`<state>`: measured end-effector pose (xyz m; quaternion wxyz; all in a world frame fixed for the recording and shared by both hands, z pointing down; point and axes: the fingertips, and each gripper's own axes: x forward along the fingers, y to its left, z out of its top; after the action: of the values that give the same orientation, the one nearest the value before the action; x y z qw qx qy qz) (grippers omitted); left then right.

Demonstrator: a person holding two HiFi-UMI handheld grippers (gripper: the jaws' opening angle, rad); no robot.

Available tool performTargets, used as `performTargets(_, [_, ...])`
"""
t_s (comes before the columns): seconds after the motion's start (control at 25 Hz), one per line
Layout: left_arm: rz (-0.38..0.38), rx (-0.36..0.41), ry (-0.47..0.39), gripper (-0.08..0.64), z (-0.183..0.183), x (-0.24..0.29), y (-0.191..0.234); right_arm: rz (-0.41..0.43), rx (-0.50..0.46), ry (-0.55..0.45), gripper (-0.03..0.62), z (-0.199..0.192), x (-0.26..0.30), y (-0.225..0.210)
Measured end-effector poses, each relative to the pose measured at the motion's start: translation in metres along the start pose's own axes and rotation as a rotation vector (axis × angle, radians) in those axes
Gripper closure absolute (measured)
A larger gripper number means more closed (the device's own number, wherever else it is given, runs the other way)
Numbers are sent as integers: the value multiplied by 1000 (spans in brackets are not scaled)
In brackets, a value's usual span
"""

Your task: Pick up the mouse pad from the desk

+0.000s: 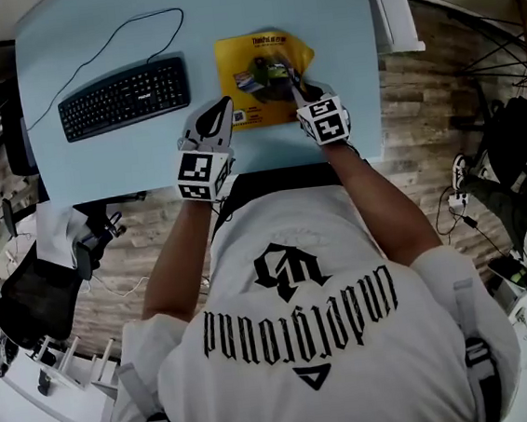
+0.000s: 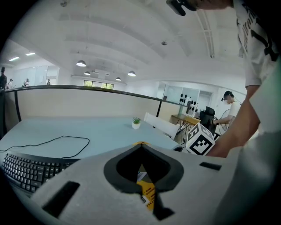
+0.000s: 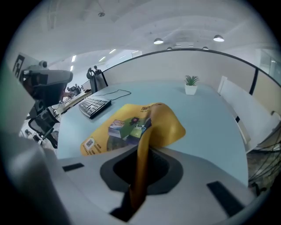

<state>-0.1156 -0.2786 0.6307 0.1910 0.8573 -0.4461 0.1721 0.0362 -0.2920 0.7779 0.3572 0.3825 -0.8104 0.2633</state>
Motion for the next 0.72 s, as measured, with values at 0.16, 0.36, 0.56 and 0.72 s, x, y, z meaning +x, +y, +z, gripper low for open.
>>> performTargets(0.16, [-3,7,-16,552,8,-12,-3,-3,-3,-33,572,9,-15,11])
performTargets(0.36, [-3,26,-51,552,22,-31,3,5,-7,-73,572,28,-30,30])
performTargets(0.56, [-15,27,-83,552,33,-54,7,39,0,-128,572,44,-50,56])
performTargets(0.72, [-26,39,-118,552,43,-77,11,54,8,-176,571,59,-70,81])
